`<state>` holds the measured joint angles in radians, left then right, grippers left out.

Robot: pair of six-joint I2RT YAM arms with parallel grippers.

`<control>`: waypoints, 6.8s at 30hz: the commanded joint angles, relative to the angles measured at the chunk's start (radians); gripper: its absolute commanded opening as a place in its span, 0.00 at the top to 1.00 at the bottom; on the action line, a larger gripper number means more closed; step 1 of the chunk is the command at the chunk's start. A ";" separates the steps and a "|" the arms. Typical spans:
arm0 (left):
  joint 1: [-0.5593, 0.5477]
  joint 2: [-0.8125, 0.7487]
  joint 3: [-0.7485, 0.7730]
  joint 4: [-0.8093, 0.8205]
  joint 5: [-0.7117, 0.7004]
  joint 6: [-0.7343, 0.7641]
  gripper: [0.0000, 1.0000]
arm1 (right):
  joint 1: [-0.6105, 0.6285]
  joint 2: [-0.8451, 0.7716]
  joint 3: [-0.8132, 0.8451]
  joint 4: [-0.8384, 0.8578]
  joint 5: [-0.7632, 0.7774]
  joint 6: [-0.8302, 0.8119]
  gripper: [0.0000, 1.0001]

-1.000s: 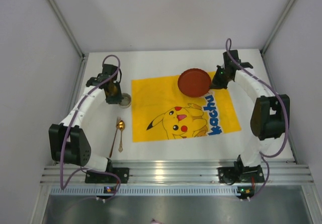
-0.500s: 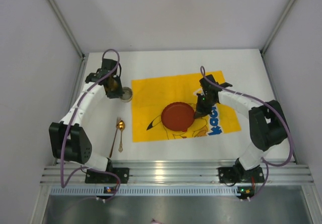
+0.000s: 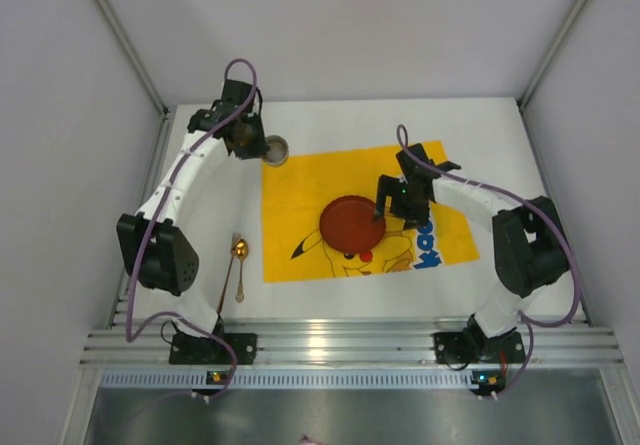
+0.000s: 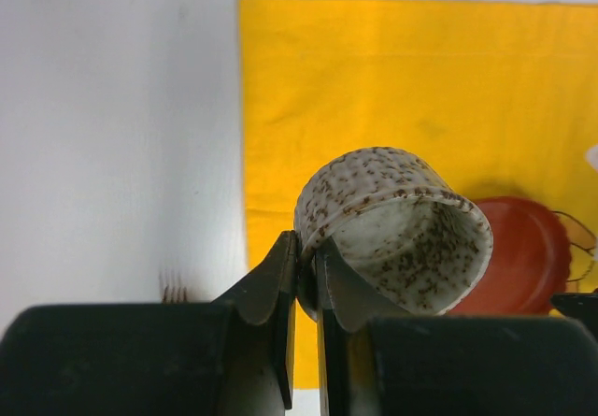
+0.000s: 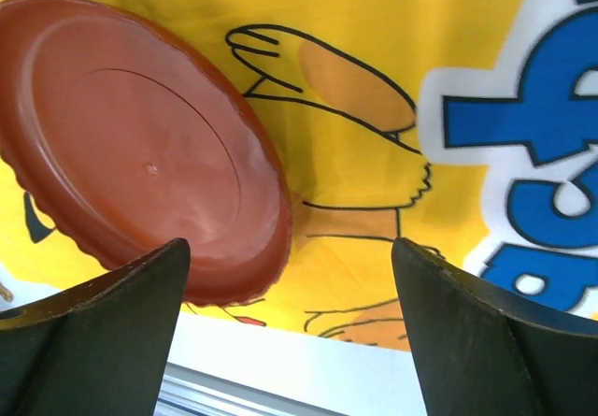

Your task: Set the dinner table for one person

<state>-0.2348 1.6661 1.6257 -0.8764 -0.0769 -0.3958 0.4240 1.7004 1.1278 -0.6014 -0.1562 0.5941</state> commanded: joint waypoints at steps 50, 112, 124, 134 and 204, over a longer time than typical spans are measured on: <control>-0.503 0.975 0.876 0.563 0.051 -0.203 0.65 | -0.380 -0.687 -0.192 -0.397 0.248 -0.088 0.00; 0.060 -0.232 -0.943 0.269 -0.100 -0.380 0.63 | -0.335 -0.705 -0.181 -0.365 0.139 -0.105 0.00; 0.068 -0.245 -0.879 0.257 -0.126 -0.321 0.99 | -0.337 -0.719 -0.168 -0.388 0.136 -0.105 0.00; -0.006 -0.278 -0.431 0.146 0.034 -0.233 1.00 | -0.258 -0.676 -0.112 -0.123 -0.323 -0.122 0.00; 0.285 -0.480 -0.635 0.143 0.218 -0.178 0.05 | -0.341 0.019 -0.118 -0.073 -0.516 -0.220 0.97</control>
<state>0.0383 1.2301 1.0035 -0.7284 0.1352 -0.5945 0.1066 1.7023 0.9653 -0.6167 -0.6811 0.4271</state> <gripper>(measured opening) 0.953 0.021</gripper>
